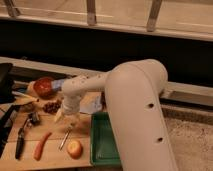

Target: Place fork in table surface

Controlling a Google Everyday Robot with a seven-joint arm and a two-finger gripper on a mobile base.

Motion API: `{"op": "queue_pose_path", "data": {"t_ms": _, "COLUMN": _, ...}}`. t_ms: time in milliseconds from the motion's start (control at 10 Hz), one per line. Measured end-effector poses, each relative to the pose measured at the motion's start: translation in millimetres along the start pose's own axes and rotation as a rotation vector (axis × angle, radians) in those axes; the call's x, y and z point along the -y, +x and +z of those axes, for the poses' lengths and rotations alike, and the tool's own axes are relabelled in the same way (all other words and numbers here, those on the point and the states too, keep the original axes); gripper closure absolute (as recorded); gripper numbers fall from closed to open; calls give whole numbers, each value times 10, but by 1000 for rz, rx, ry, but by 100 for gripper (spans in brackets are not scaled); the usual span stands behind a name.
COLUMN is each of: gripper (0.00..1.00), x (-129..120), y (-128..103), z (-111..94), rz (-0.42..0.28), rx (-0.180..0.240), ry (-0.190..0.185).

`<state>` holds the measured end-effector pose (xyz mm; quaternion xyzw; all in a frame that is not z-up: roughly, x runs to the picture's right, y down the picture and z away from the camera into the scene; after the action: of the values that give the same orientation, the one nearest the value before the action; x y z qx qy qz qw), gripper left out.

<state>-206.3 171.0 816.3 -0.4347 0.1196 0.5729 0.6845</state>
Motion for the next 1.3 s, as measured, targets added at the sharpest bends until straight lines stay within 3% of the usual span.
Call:
{"op": "queue_pose_path", "data": {"t_ms": 400, "gripper": 20, "x": -30, "y": -109, "z": 137, "rz": -17, "rx": -53, "ry": 54}}
{"op": "queue_pose_path", "data": {"t_ms": 900, "gripper": 20, "x": 64, "y": -100, "z": 172, "rz": 7, "rx": -75, "ry": 148}}
{"op": "queue_pose_path", "data": {"t_ms": 1300, "gripper": 20, "x": 158, "y": -60, "z": 183, "rz": 33, "rx": -80, "ry": 150}}
